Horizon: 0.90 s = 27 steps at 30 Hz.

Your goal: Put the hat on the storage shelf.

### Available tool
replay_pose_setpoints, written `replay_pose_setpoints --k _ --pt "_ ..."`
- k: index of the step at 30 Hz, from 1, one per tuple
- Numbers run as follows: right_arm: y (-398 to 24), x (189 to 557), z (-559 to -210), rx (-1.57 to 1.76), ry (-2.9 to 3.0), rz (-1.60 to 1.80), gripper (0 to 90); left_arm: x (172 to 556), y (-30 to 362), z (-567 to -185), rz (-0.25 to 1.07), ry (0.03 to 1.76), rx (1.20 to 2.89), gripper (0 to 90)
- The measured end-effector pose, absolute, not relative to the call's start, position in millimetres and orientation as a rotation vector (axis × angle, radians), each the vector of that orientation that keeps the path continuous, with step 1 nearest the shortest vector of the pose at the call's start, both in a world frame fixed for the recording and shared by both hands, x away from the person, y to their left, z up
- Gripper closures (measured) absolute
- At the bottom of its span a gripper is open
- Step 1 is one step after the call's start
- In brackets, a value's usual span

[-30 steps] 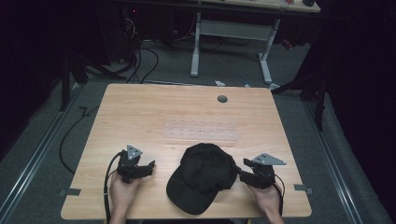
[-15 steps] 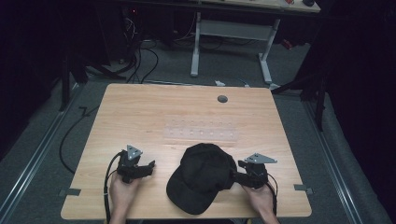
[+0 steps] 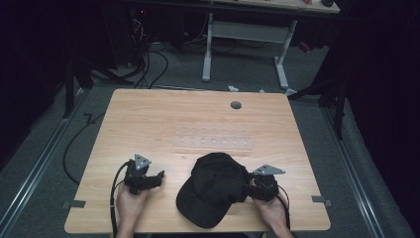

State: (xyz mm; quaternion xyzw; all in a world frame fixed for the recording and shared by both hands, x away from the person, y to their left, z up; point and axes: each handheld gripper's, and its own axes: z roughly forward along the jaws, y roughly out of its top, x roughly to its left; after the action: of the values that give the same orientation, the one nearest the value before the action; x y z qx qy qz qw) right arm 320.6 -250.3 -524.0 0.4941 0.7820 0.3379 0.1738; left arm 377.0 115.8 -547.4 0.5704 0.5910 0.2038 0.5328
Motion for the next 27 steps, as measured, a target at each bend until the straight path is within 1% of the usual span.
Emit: replay_pose_setpoints --k 3,6,9,12,15,19,27 --pt "-248 318 -525 1.358 2.226 0.943 57.7 377 116 -547 0.486 1.409 1.36 22.7" --pt "-244 317 -526 1.326 2.218 0.913 61.5 377 116 -547 0.486 1.409 1.36 22.7" --pt "-244 315 -528 1.31 2.193 0.922 67.3 377 116 -547 0.485 1.412 1.357 23.1" --pt "-243 315 -528 1.307 2.199 0.917 75.9 377 116 -547 0.485 1.412 1.356 23.2" --pt "-241 316 -527 1.29 2.206 0.91 81.4 377 116 -547 0.486 1.411 1.358 23.1" --pt "-239 315 -528 1.259 2.203 0.9 83.9 377 116 -547 0.486 1.411 1.358 23.1" --pt "-241 319 -527 1.232 2.208 0.92 85.2 377 116 -547 0.484 1.412 1.356 23.1"
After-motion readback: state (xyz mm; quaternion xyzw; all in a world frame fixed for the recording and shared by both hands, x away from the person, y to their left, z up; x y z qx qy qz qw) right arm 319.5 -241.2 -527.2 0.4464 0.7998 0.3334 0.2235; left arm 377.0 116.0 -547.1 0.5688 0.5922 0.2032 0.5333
